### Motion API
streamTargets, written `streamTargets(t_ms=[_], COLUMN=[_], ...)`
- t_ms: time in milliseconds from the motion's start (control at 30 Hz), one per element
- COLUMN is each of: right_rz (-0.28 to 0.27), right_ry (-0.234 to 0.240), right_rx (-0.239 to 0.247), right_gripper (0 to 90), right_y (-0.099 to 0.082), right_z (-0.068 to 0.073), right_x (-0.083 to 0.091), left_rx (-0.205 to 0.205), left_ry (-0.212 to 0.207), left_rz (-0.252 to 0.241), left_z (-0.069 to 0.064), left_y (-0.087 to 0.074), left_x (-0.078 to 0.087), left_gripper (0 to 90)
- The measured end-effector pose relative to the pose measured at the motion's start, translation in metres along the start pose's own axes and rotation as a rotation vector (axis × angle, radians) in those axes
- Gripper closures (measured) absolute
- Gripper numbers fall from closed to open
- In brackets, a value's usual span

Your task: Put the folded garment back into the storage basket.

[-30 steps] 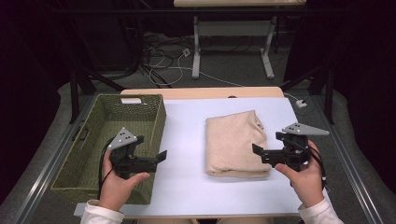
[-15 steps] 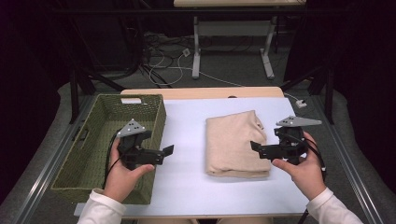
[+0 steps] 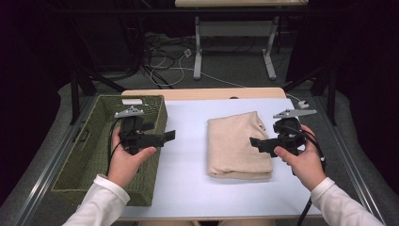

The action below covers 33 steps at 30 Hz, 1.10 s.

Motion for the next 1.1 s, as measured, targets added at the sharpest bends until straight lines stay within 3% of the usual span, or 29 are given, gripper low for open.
streamTargets(t_ms=[333, 567, 733, 867, 1100], right_rz=[0.076, 0.114, 0.13, 0.135, 0.149], right_ry=[0.022, 0.032, 0.031, 0.026, 0.005], right_rx=[-0.091, -0.12, -0.128, -0.126, -0.118], right_gripper=[2.4, 3.3, 3.5, 3.7, 4.1], right_y=[0.007, 0.007, 0.007, 0.008, 0.006], right_z=[-0.018, -0.027, -0.03, -0.032, -0.038], right_x=[-0.007, -0.013, -0.018, -0.022, -0.031], left_rx=[-0.022, -0.026, 0.018, 0.007, 0.022], left_ry=[0.03, 0.041, 0.033, 0.046, 0.05], left_rz=[0.025, 0.028, 0.033, 0.029, 0.041], left_z=[-0.004, -0.003, 0.0, 0.004, 0.004], left_y=[0.014, 0.021, 0.023, 0.027, 0.027], left_x=[-0.01, -0.021, -0.033, -0.042, -0.062], left_gripper=[0.7, 0.6, 0.6, 0.6, 0.6])
Point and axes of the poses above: each handheld gripper's, and its own axes: x roughly backward along the jaws, y roughly out of its top, z roughly to its left, the point moved 10 cm from there along -x, roughly forward along the jaws, and after that the axes turned 12 degrees about x, right-handed, at the moved point
